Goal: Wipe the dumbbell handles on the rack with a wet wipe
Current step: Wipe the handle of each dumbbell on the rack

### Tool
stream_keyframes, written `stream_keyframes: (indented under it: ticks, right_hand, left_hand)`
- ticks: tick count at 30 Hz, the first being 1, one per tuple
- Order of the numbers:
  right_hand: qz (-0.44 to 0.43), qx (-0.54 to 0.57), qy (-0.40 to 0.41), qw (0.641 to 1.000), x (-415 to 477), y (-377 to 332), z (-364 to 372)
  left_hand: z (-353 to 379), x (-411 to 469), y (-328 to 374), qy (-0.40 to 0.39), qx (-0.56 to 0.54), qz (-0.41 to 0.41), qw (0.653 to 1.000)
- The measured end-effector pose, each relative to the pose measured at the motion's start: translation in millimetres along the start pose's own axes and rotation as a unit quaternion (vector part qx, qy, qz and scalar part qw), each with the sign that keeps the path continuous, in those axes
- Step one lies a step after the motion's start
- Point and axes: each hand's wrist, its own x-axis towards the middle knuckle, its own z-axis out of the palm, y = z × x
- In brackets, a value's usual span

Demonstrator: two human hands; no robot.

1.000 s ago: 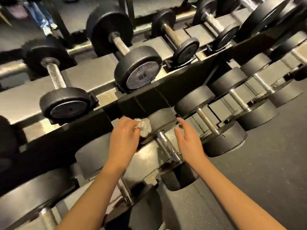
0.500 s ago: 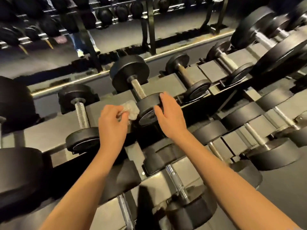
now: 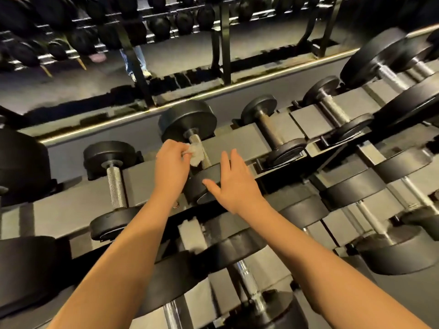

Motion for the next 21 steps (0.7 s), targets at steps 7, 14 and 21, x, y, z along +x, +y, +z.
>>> stream_keyframes:
  ticks: [7,14,21]
  right_hand:
    - [0.025,-0.002,-0.02,0.999,0,-4,-2]
    - [0.027,0.0,-0.014,1.0,0,-3,-1]
    - [0.029,0.005,0.003,1.0,0,-3,0]
  left_hand:
    - [29,48,-9,-0.047,0.054,0.028,0.997]
    - [44,45,-10,-0.048,0.03,0.004,0.998]
    - [36,64,-20,-0.101,0.046,0.088,0.99]
